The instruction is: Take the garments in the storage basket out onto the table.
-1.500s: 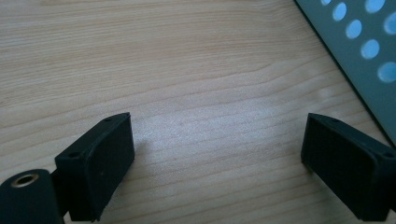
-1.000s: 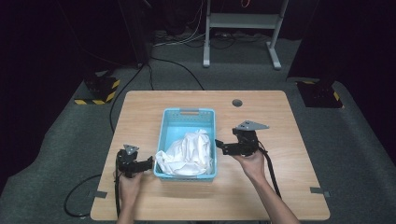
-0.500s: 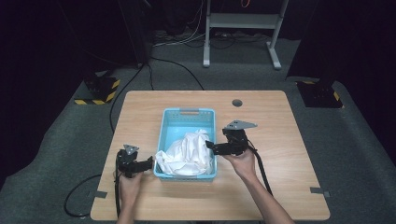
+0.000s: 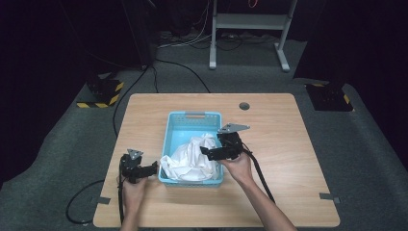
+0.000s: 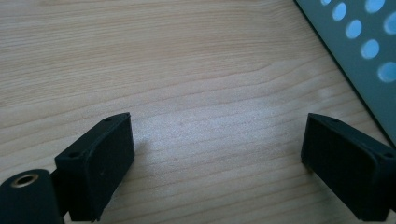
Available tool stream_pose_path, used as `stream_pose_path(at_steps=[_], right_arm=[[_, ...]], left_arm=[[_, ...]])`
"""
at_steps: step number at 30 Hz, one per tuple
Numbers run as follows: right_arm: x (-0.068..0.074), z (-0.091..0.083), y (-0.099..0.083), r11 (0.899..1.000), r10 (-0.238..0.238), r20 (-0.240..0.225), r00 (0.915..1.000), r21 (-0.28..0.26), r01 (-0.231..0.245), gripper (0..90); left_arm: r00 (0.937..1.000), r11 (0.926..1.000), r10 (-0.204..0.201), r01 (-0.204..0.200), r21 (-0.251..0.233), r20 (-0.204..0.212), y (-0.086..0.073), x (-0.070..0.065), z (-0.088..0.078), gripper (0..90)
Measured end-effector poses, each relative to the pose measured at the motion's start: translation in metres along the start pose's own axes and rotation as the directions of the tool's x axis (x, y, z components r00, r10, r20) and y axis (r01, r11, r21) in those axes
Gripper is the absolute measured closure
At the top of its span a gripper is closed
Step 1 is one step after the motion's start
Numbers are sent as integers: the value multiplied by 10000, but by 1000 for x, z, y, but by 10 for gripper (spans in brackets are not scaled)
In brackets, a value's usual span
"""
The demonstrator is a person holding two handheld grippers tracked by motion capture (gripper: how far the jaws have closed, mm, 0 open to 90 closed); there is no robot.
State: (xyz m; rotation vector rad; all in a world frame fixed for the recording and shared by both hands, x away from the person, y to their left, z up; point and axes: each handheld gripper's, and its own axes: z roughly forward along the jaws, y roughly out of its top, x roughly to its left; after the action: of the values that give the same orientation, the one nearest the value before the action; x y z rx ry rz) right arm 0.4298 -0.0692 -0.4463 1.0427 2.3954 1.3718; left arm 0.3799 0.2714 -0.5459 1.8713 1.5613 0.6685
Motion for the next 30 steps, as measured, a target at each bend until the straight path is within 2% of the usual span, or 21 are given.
stream_pose_path(at_steps=[10, 14, 16, 22, 25, 26, 27, 30], right_arm=[[12, 23, 0, 9977, -178, -211, 9996, 655, 191, 142], [14, 30, -1, 9948, -196, -276, 9994, 992, 223, 214], [15, 33, -1, 9934, -145, -332, 9993, 1136, 182, 275], [16, 40, -1, 9848, -22, -271, 9996, 1738, 69, 539], [14, 40, -2, 9851, -9, -319, 9995, 1719, 64, 656], [14, 40, -2, 9851, -9, -319, 9995, 1719, 64, 656], [12, 39, -3, 9851, -31, -444, 9990, 1716, 107, 733], [12, 38, -3, 9848, -73, -506, 9987, 1729, 159, 789]], left_arm=[[10000, 10000, 5, -5, -4, 2, 0, 0, 0, 97], [10000, 10000, 1, -1, -4, 10, 0, 0, 0, 97], [10000, 10000, 1, -1, -3, 10, 0, 0, 0, 98], [10000, 10000, -8, 8, -8, 17, 0, 0, 0, 97], [10000, 10000, -5, 5, -6, 14, 0, 0, 0, 97], [10000, 10000, -5, 5, -6, 14, 0, 0, 0, 97], [10000, 10000, -3, 3, -5, 14, 0, 0, 0, 97], [10000, 10000, -6, 6, -5, 18, 0, 0, 0, 97]])
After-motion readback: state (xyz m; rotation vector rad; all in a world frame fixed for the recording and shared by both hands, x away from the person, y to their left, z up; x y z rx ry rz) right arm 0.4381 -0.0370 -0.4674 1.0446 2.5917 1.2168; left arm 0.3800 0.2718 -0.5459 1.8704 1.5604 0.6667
